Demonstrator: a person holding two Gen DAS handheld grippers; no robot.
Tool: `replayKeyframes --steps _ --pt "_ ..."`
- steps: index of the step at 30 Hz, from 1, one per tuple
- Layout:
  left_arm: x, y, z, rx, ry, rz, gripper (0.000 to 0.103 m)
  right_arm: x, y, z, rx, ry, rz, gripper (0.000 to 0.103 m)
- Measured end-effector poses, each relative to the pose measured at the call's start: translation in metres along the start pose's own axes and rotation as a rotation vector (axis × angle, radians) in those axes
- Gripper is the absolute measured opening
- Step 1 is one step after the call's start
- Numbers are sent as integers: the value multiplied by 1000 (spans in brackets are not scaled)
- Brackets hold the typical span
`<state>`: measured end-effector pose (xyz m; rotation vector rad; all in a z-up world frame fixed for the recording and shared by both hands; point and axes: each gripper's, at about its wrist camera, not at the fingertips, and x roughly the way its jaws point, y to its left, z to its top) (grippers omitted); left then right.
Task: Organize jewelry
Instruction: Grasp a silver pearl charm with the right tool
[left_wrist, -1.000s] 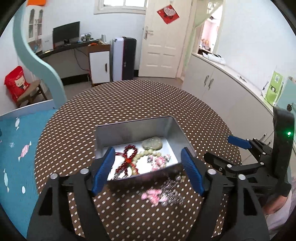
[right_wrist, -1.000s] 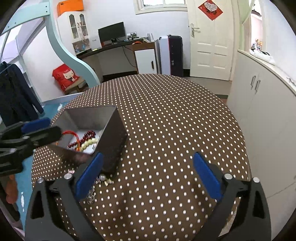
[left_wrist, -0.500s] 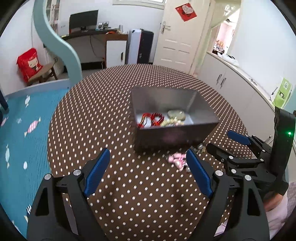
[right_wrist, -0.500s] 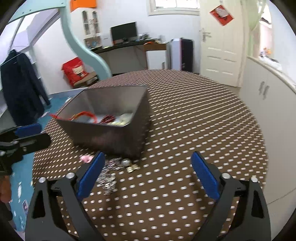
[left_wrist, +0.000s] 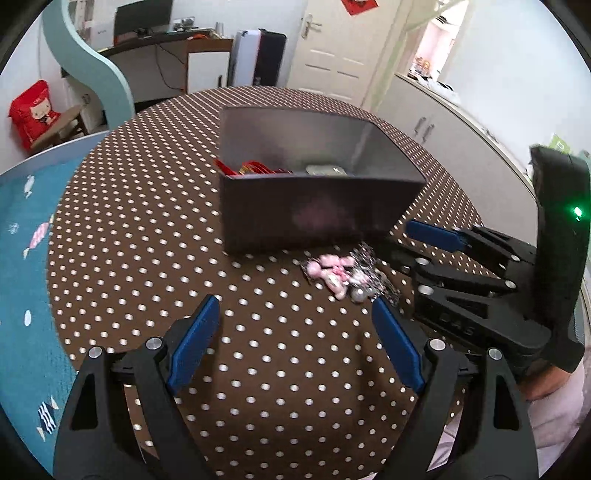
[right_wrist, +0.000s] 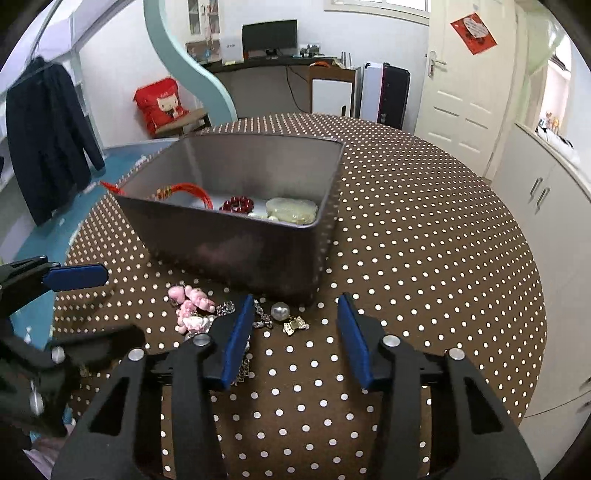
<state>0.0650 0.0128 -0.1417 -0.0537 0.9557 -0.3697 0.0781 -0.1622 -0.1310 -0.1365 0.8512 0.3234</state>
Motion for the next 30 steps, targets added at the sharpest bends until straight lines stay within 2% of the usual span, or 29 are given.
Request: replayKeyframes --steps 3,7,9,12,30 --pt "5 -3 1 3 8 -12 84 4 4 0 -7 12 22 35" --pt "10 0 2 -5 19 -22 85 6 3 0 -17 10 21 33" --pt "12 0 3 -3 20 -21 85 6 0 -1 -17 14 15 25" --pt "12 -1 3 -6 20 -25 85 6 -5 -1 -9 20 20 20" --pt "19 7 20 -20 29 -15 85 -6 -15 -7 25 13 45 12"
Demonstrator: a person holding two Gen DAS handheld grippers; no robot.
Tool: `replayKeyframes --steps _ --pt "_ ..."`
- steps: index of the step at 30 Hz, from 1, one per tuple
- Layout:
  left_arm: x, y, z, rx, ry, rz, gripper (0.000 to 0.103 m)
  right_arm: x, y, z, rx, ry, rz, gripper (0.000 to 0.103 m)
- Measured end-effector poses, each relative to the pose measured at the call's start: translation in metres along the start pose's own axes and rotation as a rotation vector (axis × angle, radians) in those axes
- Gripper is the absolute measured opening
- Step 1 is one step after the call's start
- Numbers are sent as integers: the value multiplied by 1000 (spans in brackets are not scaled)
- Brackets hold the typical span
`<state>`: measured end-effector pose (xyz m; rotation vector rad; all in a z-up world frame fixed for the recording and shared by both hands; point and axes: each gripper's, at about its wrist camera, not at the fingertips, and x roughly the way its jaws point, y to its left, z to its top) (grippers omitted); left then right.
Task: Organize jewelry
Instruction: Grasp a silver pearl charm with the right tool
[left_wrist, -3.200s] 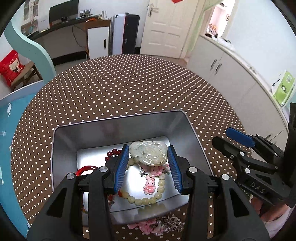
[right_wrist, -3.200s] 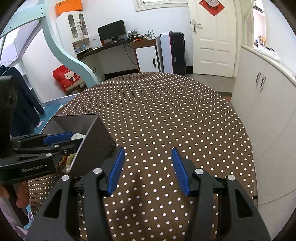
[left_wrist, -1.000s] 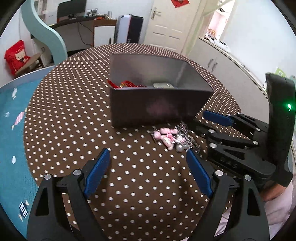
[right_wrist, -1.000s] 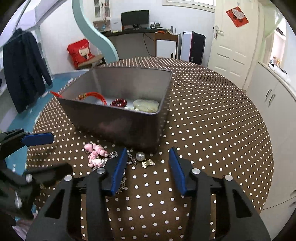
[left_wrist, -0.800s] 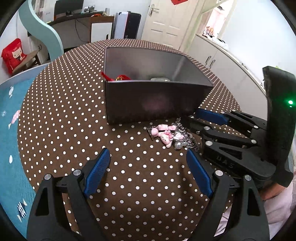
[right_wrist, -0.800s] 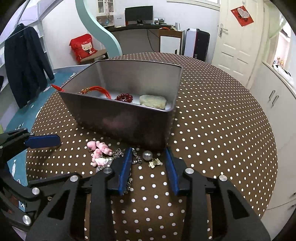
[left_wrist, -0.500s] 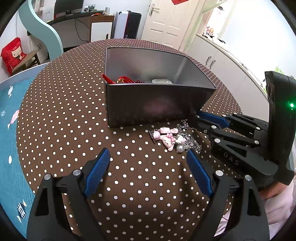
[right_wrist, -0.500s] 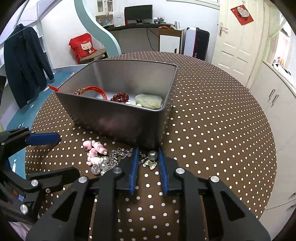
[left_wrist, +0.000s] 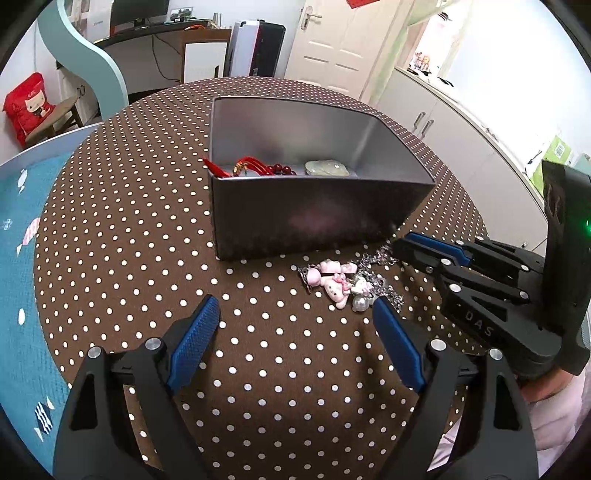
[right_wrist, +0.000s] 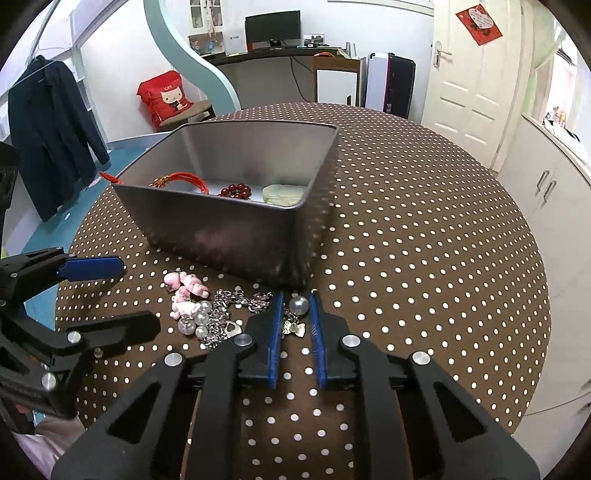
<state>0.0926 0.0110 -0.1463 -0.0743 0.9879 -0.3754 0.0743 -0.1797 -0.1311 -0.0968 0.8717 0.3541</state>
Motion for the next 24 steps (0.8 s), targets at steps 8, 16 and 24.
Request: replayKeyframes --steps 8,16,24 --pt "3 2 2 -10 14 5 85 2 3 1 -21 -5 12 14" --pt "2 -4 0 -3 11 14 85 3 -12 3 51 8 59 10" --pt "0 -1 -2 -27 10 19 85 -9 -30 3 131 -19 90 10"
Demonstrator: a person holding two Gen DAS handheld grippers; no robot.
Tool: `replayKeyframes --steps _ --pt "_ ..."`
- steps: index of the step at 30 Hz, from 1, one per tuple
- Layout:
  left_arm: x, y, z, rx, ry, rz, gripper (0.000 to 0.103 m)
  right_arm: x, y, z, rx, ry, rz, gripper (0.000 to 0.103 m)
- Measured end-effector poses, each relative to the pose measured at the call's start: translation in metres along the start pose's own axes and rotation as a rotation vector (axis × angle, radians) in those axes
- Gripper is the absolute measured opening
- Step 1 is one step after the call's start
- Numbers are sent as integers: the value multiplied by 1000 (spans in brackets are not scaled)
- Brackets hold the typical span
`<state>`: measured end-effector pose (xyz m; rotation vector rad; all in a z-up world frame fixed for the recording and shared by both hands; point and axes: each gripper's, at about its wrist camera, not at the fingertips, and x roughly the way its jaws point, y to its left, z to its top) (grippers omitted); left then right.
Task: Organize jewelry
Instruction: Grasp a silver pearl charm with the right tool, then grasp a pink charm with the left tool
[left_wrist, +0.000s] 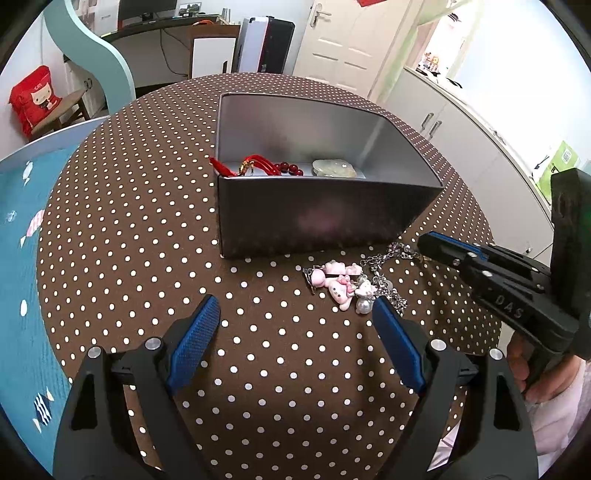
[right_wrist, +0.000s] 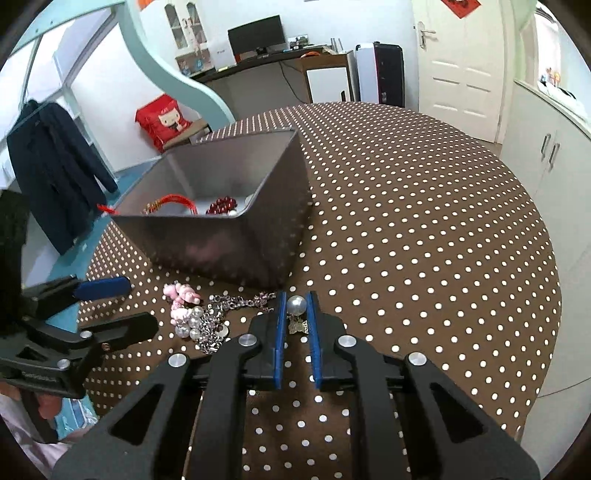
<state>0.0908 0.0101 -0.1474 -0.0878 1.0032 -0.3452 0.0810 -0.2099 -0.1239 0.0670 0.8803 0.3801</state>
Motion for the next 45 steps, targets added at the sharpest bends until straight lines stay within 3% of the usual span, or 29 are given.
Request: replayKeyframes --steps 8,17,24,27,29,41,45 --pt "-5 -1 2 -10 -24 -19 82 -9 -12 -2 25 -20 -11 10" --pt "-5 -4 7 -36 -51 -53 48 -9 -19 -7 31 -7 12 10" --pt "6 -7 11 6 -58 -9 27 -7 -27 -9 37 3 21 11" --pt "12 -14 8 49 -59 29 23 -5 -29 -8 37 6 29 11" --pt "15 -21 6 91 -54 49 10 -4 -28 -7 34 6 32 11" --pt "12 -15 3 76 -71 35 10 -3 -29 -2 32 -2 28 10" --pt "-2 -12 5 58 -98 -18 10 -11 -25 1 24 -21 21 10"
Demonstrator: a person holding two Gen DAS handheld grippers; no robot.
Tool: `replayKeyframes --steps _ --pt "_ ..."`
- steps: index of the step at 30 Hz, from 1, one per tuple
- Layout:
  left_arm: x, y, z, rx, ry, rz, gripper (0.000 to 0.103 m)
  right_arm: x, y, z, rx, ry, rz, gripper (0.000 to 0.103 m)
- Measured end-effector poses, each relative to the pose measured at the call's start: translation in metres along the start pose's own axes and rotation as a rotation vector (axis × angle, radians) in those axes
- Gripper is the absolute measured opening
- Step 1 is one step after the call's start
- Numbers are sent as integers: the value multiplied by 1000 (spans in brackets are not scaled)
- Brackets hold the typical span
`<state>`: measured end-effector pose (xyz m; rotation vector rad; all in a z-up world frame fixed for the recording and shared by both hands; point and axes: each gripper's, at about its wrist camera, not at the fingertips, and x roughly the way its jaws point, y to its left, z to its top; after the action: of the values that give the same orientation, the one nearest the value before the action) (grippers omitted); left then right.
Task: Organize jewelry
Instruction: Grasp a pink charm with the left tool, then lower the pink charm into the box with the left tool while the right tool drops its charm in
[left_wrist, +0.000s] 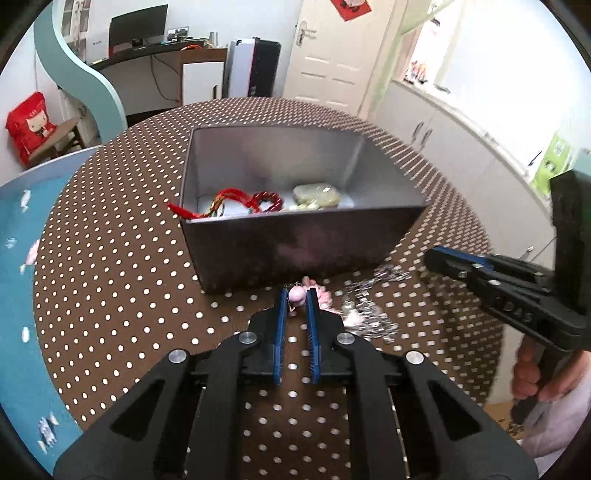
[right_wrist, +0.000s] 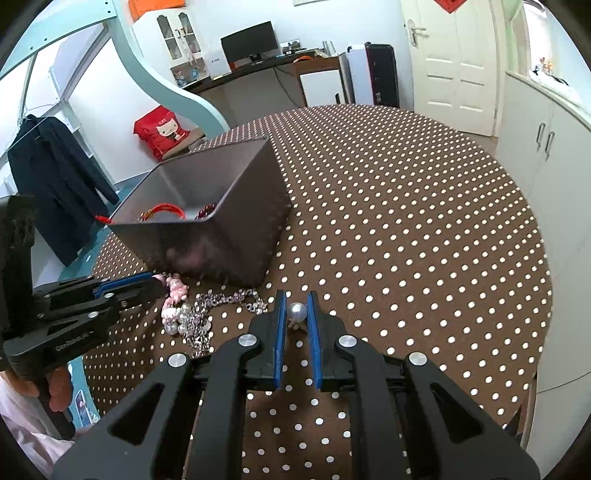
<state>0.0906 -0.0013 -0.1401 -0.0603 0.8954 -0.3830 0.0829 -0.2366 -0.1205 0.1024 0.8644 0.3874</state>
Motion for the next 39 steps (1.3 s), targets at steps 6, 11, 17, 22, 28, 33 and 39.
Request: replayKeyframes --steps 6,11,17,22,28,33,39 --pt "-30 1 8 -6 -73 -63 10 -15 11 11 -34 -47 -21 10" --pt "-55 2 21 5 -143 -97 10 -32 28 31 -97 -120 -10 10" --pt "-72 0 39 17 -219 -105 10 -32 55 54 -202 -159 6 10" --pt "-69 -1 53 10 -243 -103 10 -21 70 66 -261 -150 38 10" --pt "-49 0 59 2 -200 -101 10 -6 70 66 -272 -113 54 10" --pt "-32 2 58 -11 -153 -106 10 4 68 66 -255 -85 51 11" --pt "-21 1 61 -4 -129 -91 11 4 67 67 -241 -86 47 19"
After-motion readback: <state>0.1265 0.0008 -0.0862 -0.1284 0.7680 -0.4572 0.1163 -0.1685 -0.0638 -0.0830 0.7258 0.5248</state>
